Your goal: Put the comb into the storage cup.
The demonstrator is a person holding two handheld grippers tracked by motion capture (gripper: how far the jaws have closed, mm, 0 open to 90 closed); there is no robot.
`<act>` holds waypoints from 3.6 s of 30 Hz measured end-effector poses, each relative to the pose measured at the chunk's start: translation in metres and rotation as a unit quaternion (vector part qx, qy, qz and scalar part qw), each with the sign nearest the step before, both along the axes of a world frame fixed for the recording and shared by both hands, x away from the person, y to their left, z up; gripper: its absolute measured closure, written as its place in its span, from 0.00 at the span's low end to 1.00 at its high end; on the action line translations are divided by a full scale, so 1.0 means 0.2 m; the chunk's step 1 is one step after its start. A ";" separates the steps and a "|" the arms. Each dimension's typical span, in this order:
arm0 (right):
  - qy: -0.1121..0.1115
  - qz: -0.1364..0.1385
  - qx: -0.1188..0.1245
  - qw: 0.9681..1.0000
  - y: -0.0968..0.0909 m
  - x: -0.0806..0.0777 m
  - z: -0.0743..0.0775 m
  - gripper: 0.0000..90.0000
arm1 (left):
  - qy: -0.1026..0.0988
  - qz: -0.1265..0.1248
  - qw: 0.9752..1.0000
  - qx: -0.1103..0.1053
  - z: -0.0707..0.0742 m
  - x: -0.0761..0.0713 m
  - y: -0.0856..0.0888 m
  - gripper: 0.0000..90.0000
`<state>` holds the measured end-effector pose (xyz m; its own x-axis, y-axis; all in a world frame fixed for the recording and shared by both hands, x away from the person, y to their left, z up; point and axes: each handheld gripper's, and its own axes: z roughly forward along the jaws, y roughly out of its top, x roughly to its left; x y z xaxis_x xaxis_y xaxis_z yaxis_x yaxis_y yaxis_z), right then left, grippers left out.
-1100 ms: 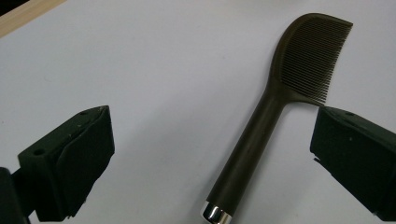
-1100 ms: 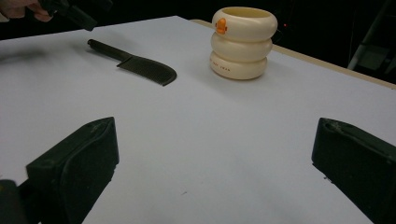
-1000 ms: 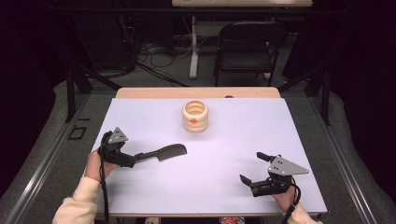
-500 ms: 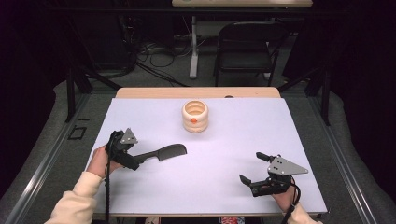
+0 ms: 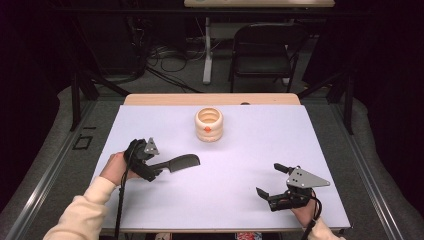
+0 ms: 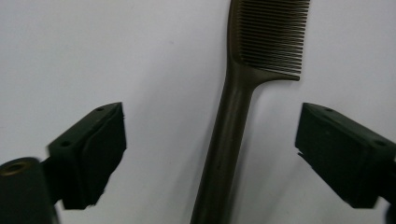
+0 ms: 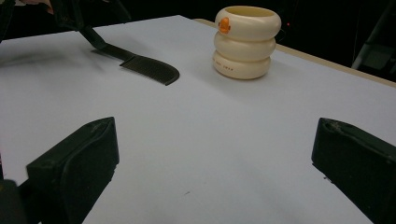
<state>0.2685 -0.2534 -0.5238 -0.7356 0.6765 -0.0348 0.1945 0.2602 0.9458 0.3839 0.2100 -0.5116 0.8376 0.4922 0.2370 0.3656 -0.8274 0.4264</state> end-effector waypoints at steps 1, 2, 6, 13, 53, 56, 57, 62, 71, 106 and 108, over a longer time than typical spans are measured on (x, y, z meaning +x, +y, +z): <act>0.001 0.000 0.001 1.000 0.00 0.00 0.00 0.00 | -0.001 -0.005 1.000 0.006 0.00 0.00 -0.01 0.18; 0.001 0.000 0.001 1.000 0.00 0.00 0.00 0.00 | 0.002 -0.009 1.000 0.008 0.00 0.00 -0.02 0.18; 0.000 0.001 0.001 1.000 0.00 0.00 0.00 0.00 | 0.012 -0.022 0.999 0.023 -0.01 0.01 -0.05 0.32; 0.001 0.002 0.002 1.000 0.00 0.00 0.00 0.00 | 0.031 -0.040 0.997 0.057 -0.03 0.03 -0.09 0.53; 0.000 0.004 -0.001 1.000 0.00 0.00 0.00 0.00 | 0.069 -0.086 0.989 0.103 -0.03 0.10 -0.18 0.80; 0.000 0.004 -0.001 1.000 0.00 0.00 0.00 0.00 | 0.066 -0.080 0.991 0.086 -0.02 0.08 -0.17 0.80; 0.000 0.003 -0.002 1.000 0.00 0.00 0.00 0.00 | 0.064 -0.077 0.992 0.080 -0.02 0.08 -0.16 0.80; 0.001 0.004 -0.003 1.000 0.00 0.00 0.00 0.00 | 0.054 -0.065 0.995 0.054 0.00 0.06 -0.13 0.80; 0.000 0.003 -0.003 1.000 0.00 0.00 0.00 0.00 | 0.045 -0.044 0.998 0.023 0.01 0.04 -0.09 0.80; 0.001 0.002 -0.004 1.000 0.00 0.00 0.00 0.00 | -0.010 0.022 0.995 -0.093 0.04 -0.01 -0.02 0.80; 0.001 0.002 -0.004 1.000 0.00 0.00 0.00 0.00 | -0.013 0.024 0.995 -0.098 0.04 -0.01 -0.02 0.80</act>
